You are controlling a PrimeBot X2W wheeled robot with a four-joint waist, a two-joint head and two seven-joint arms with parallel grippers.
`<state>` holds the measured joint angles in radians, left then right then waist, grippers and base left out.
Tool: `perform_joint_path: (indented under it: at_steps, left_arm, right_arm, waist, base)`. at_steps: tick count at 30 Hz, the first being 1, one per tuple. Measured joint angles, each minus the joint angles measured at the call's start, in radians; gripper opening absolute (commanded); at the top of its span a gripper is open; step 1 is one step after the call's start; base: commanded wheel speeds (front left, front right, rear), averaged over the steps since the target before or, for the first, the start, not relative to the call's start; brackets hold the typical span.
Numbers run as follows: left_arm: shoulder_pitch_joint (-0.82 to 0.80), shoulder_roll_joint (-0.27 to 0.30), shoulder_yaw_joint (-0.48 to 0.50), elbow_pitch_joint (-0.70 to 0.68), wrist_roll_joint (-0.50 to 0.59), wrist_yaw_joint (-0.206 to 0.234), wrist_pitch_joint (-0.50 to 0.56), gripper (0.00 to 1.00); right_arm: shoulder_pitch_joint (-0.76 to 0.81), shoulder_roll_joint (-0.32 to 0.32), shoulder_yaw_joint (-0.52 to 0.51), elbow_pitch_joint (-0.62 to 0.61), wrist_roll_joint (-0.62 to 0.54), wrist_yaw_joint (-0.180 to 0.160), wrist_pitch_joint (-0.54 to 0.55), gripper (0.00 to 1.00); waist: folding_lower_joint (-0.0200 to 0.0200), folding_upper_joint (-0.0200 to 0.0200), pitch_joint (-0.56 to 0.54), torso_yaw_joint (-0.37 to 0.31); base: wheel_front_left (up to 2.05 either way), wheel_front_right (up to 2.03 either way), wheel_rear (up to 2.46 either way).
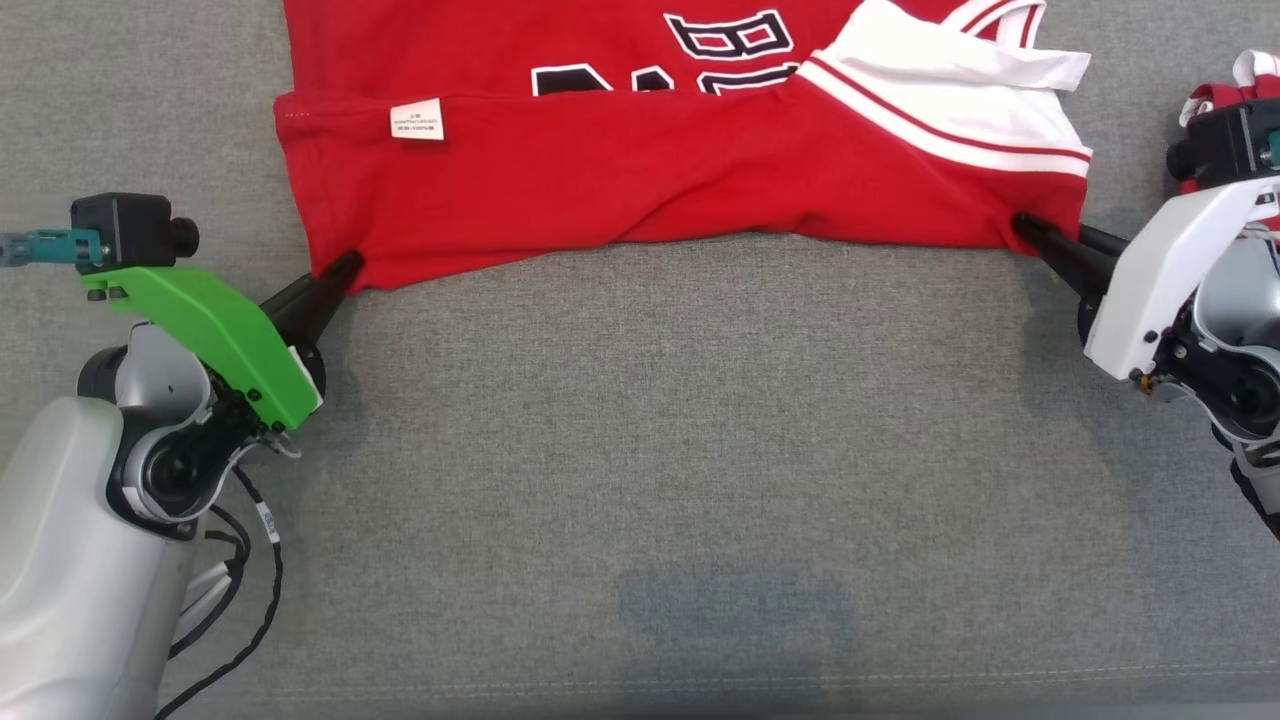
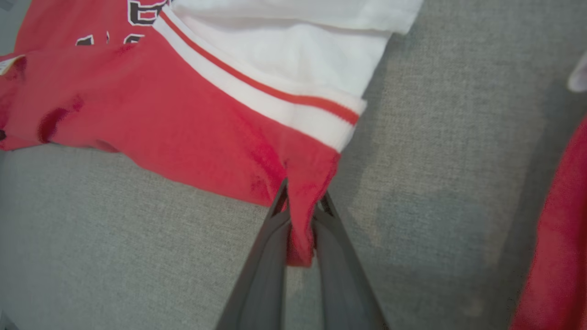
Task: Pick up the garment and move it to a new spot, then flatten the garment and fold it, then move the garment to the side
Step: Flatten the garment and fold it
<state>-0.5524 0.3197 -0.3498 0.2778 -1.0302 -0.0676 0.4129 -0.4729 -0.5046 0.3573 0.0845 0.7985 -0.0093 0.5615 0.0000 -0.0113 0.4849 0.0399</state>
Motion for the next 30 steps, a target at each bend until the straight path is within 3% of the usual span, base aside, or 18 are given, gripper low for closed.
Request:
perform_joint_path:
  at_steps: [10,13,16,17,18,19,20,21,26,30]
  left_arm:
    - [0.100,0.079,-0.004,-0.074,-0.078,-0.032,0.087,0.00]
    - [0.151,0.103,-0.006,-0.119,-0.088,-0.035,0.111,0.00]
    - [0.234,0.124,-0.006,-0.188,-0.109,-0.035,0.128,0.00]
    - [0.251,0.123,-0.007,-0.202,-0.119,-0.035,0.128,0.00]
    - [0.266,0.123,-0.010,-0.213,-0.128,-0.035,0.132,0.00]
    - [0.282,0.122,-0.014,-0.224,-0.131,-0.035,0.132,0.01]
    - [0.296,0.119,-0.016,-0.230,-0.132,-0.035,0.132,0.42]
    - [0.310,0.116,-0.021,-0.238,-0.131,-0.034,0.132,1.00]
    - [0.335,0.122,-0.037,-0.309,-0.102,-0.033,0.121,1.00]
    - [0.316,0.199,0.027,-0.330,-0.012,-0.008,0.077,1.00]
  right_arm:
    - [0.151,-0.082,-0.064,-0.047,0.088,0.006,0.062,0.00]
    - [0.209,-0.103,-0.091,-0.074,0.128,-0.004,0.081,0.00]
    - [0.278,-0.114,-0.123,-0.121,0.152,-0.034,0.083,0.00]
    - [0.289,-0.119,-0.134,-0.131,0.157,-0.038,0.083,0.32]
    - [0.299,-0.125,-0.143,-0.142,0.160,-0.044,0.082,0.43]
    - [0.307,-0.130,-0.149,-0.152,0.160,-0.046,0.082,1.00]
    - [0.315,-0.136,-0.156,-0.165,0.160,-0.047,0.081,1.00]
    - [0.321,-0.140,-0.161,-0.182,0.160,-0.050,0.079,1.00]
    - [0.319,-0.187,-0.206,-0.302,0.135,-0.053,0.053,1.00]
    - [0.233,-0.226,-0.258,-0.380,0.085,-0.052,0.016,1.00]
  waist:
    - [0.0000,0.0000,-0.066,0.000]
    - [0.0000,0.0000,-0.084,-0.002]
    - [0.0000,0.0000,-0.090,-0.004]
    - [0.0000,0.0000,-0.087,-0.004]
    - [0.0000,0.0000,-0.084,-0.003]
    - [0.0000,0.0000,-0.079,-0.002]
    - [0.0000,0.0000,-0.075,0.000]
    - [0.0000,0.0000,-0.070,0.001]
    - [0.0000,0.0000,-0.042,0.012]
    - [0.0000,0.0000,-0.016,0.020]
  base:
    - [0.00,0.00,0.00]
    - [0.00,0.00,0.00]
    - [0.00,0.00,0.00]
    - [0.00,0.00,0.00]
    - [0.00,0.00,0.00]
    - [0.00,0.00,0.00]
    - [0.00,0.00,0.00]
    - [0.00,0.00,0.00]
    - [0.00,0.00,0.00]
    - [0.00,0.00,0.00]
